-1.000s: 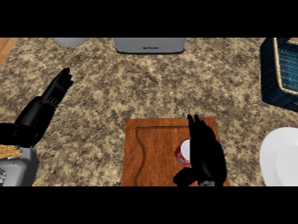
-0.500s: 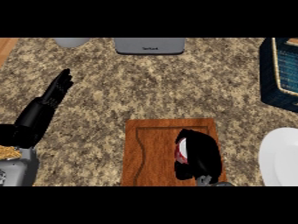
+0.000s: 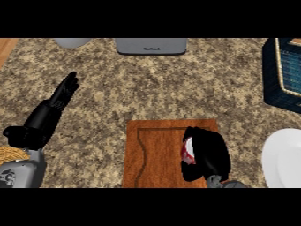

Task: Pick the can from the cutting board and place it in the basket

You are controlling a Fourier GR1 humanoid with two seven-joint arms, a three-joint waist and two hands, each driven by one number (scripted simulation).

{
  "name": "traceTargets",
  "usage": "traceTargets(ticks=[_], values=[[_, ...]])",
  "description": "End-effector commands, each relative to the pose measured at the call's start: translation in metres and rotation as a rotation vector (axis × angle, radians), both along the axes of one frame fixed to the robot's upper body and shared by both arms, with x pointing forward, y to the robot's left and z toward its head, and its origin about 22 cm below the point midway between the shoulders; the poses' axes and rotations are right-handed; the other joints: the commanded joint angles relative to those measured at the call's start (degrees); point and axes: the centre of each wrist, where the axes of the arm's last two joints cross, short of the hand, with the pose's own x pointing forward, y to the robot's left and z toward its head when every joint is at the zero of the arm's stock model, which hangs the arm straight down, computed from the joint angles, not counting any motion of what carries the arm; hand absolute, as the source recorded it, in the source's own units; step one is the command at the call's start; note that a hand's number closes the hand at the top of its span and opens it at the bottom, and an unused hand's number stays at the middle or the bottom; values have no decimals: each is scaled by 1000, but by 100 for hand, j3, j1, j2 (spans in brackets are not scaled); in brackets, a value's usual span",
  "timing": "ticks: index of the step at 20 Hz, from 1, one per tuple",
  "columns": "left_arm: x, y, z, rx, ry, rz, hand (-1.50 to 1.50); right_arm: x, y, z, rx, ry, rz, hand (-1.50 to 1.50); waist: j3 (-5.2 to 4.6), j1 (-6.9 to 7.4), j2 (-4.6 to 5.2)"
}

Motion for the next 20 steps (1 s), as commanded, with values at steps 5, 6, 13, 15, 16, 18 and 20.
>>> traceTargets(ticks=[5, 6, 13, 15, 16, 18, 20], values=[[-9, 12, 0, 9, -15, 8, 0, 15, -105, 65, 9, -77, 169, 150, 12, -7, 23], [4, 6, 5, 12, -15, 13, 0, 13, -125, 51, 38, -84, 159, 150, 15, -34, 33], [0, 26, 3, 7, -2, 4, 0, -7, -108, 103, 431, -245, 136, 150, 10, -106, 16], [-3, 24, 1, -10, 2, 24, 0, -19, -111, 124, 553, -361, 146, 150, 10, -159, -6], [0, 11, 9, 6, 11, 22, 0, -28, -108, 129, 578, -397, 149, 150, 15, -151, -12], [-3, 22, 17, 4, -6, 13, 0, -34, -117, 147, 631, -492, 119, 150, 14, -98, -4], [-6, 7, 4, 8, 8, 19, 0, -48, -115, 178, 654, -535, 100, 150, 7, -77, -1]])
